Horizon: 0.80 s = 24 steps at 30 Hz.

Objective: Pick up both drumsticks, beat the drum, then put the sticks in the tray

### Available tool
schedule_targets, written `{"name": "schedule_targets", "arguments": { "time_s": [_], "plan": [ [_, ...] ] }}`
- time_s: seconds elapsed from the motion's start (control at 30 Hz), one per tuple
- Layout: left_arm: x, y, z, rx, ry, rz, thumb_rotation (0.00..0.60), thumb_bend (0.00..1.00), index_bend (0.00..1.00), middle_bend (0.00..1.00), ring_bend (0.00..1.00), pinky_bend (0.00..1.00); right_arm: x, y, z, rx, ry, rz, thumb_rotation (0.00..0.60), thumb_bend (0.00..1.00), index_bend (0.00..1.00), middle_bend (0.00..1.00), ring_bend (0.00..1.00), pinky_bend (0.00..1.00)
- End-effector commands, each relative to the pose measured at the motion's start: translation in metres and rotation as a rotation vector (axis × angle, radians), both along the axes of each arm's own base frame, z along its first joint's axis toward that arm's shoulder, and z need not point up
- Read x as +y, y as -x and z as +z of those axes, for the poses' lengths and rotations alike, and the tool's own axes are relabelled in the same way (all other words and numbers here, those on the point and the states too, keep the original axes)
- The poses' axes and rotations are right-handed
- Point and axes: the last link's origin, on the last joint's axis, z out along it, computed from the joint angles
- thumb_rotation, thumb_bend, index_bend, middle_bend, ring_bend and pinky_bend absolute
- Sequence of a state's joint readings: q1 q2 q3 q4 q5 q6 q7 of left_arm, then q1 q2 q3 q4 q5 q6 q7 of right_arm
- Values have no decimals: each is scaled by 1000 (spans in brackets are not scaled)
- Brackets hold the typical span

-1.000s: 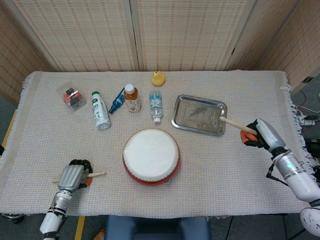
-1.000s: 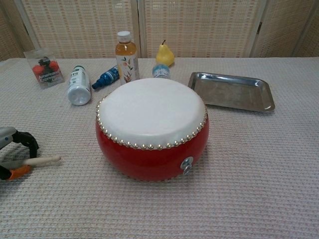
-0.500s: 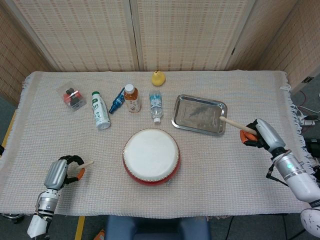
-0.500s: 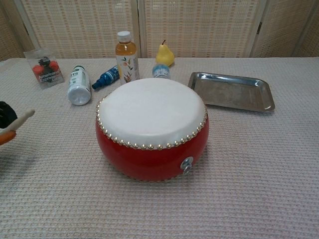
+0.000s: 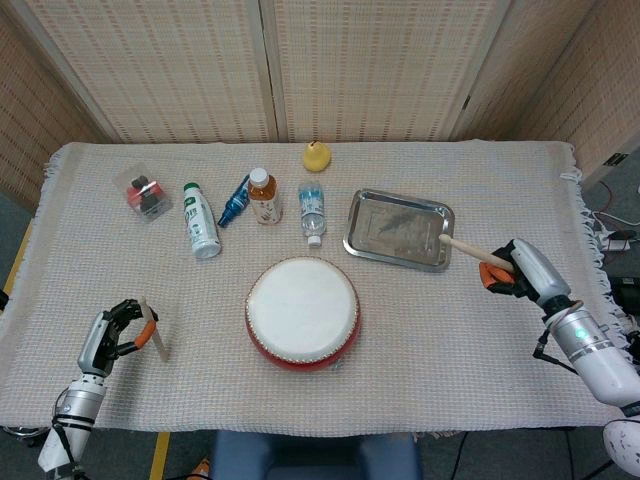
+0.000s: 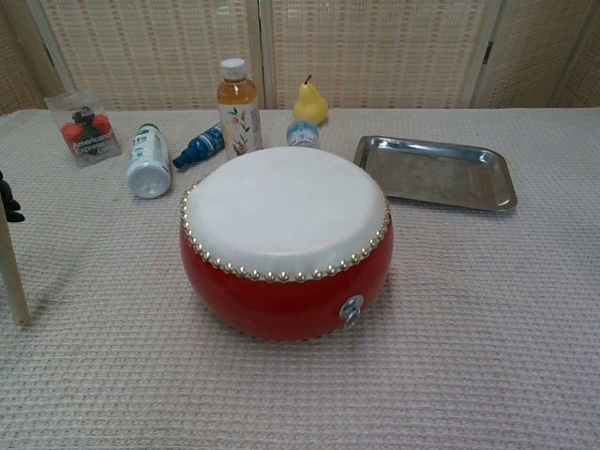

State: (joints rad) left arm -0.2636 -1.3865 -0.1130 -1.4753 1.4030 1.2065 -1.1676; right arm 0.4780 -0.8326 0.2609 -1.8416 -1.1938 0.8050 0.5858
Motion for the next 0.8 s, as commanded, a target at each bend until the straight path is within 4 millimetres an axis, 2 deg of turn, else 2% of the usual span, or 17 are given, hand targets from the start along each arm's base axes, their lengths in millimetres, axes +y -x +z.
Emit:
{"name": "schedule_targets", "arguments": {
  "time_s": [0.03,0.13,0.27,0.5,0.8],
  "plan": [
    [5,8,1,-213,101,43,600,384,641,519,398,325,0,1,0,-1,-2,-1,600,784,1000,1000,1000,1000],
    [5,10,-1,-246,114,40,600,383,602,512,398,334,1,1,0,-5,-3,-1,600,784,1000,1000,1000,1000],
    [9,13,-8,-383,170,51,600,385,523,495,398,342,1,1,-1,-7,-16,2,600,784,1000,1000,1000,1000],
    [17,15,-10,-473,194,45,600,389,427,474,397,377,2,1,1,-17,-13,7,600,784,1000,1000,1000,1000],
    [13,18,-12,-486,208,6,600,393,358,466,397,458,3,1,3,-26,-4,11,600,784,1000,1000,1000,1000]
  ]
}}
